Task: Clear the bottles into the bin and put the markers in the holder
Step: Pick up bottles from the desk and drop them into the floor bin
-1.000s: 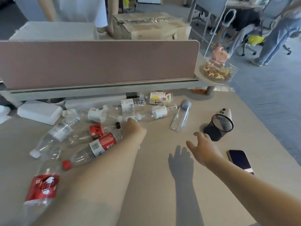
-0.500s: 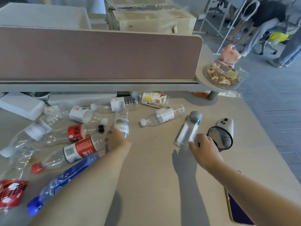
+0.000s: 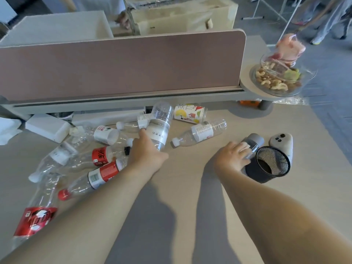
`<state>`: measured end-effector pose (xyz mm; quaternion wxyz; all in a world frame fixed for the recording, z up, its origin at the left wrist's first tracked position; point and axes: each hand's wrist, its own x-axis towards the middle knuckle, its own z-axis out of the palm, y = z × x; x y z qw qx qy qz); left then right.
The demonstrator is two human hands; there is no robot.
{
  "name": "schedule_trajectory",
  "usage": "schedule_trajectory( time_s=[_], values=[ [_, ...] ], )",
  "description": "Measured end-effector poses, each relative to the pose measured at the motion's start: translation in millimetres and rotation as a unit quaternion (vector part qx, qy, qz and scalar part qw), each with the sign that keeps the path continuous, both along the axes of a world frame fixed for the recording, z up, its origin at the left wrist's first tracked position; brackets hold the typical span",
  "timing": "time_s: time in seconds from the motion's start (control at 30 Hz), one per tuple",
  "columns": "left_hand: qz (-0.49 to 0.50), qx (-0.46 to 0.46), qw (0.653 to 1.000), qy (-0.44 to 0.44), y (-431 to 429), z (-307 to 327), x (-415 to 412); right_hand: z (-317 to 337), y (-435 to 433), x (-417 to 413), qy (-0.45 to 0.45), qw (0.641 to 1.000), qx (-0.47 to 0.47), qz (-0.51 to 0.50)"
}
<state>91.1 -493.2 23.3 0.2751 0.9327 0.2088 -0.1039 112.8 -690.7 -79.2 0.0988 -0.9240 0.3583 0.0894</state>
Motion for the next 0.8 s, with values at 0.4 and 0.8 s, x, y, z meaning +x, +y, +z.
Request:
schedule_trajectory(
  time_s=[0.4,0.8],
  values=[
    [0.041,-0.114,0.992,0.034,-6,13,-12,40,0,-19,-0.065,0.948,0.283,-0.129],
    [-0.177,-0.135,0.975,-0.007,-48,27,-60,181,-37,-128,-0.252,0.901,0.317,-0.153]
  ],
)
